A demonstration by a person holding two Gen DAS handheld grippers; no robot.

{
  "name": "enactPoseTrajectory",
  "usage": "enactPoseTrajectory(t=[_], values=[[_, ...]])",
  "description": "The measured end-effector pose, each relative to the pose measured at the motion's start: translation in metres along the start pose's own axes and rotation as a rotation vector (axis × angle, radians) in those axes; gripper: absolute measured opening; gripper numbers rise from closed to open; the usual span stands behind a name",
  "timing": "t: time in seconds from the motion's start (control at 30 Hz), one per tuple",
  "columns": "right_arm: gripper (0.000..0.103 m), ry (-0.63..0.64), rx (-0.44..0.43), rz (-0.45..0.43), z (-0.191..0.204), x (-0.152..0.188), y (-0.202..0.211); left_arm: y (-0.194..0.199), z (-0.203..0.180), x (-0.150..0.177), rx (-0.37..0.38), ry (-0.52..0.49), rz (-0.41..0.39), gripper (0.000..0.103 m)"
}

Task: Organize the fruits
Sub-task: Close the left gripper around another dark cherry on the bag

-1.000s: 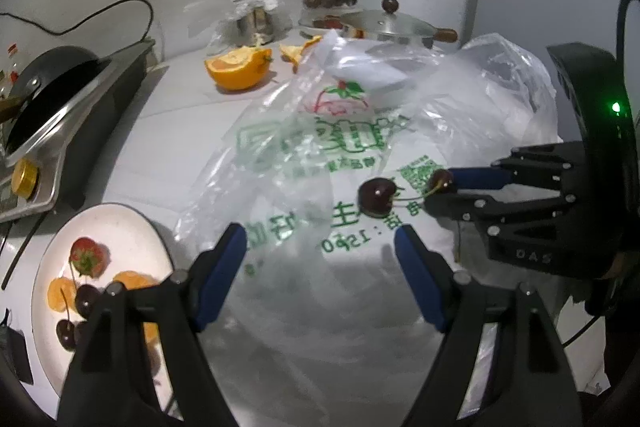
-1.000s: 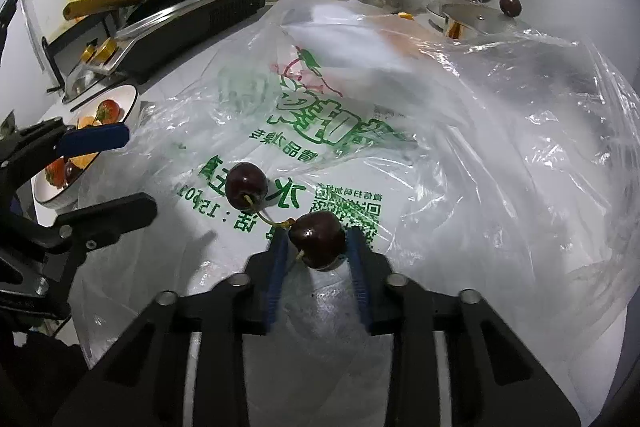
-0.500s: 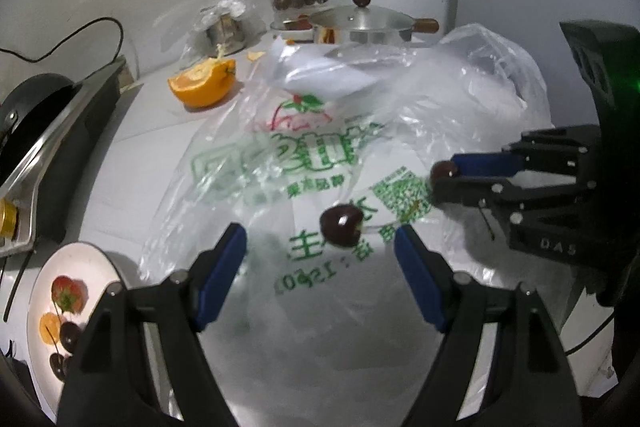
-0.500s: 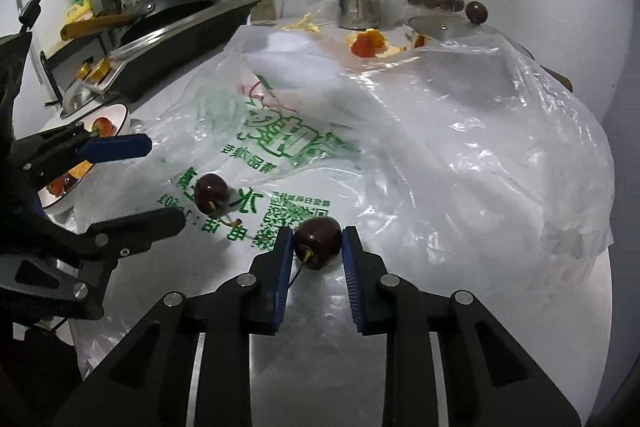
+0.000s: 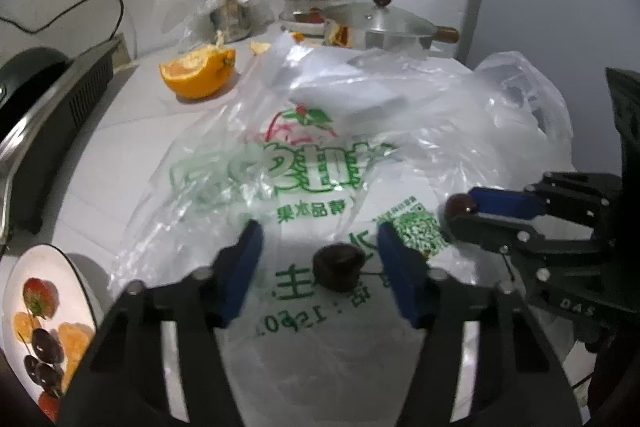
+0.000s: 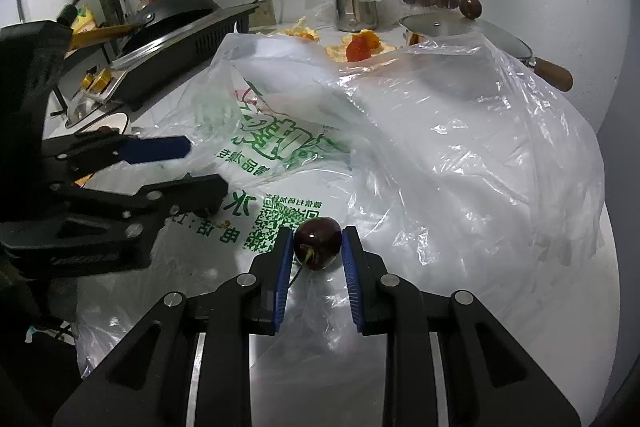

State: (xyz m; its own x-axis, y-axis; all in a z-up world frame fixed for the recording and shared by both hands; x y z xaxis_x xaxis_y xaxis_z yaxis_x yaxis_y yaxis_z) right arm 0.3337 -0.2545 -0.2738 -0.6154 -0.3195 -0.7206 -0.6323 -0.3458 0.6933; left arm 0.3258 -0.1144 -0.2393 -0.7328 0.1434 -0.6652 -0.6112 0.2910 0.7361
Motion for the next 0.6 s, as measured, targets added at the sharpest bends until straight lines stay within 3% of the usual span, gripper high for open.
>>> enactPoseTrajectory(t=[0.43,0.53,0.6], values=[[0.027,-0.007,-0.003,-0.011,-0.001,-0.001,0.0,-0.015,-0.008,0.007,0.064,-0.004,0.066,0.049],[0.027,-0.006,-0.002,-0.012,0.0,-0.001,0.0,-0.016,-0.009,0.009,0.069,-0.009,0.064,0.036],[0.027,-0.006,-0.002,-0.012,0.0,-0.001,0.0,-0.015,-0.009,0.009,0.072,-0.016,0.059,0.034]])
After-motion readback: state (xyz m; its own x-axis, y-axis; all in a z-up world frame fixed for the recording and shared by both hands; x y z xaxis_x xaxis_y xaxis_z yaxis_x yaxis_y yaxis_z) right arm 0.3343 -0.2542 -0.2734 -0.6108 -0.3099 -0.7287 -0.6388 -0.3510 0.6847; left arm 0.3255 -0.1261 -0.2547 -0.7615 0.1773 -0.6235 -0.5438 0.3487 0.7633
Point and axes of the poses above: each gripper's, at about its wrist camera, not at the fingertips, and y roughly against the way its jaws point, z to its left, x to its underside, the point moved 4 cm from there along -y, roughly the way its jaws point, and after that the axes turned 7 degrees about x, right-handed, at the moved point
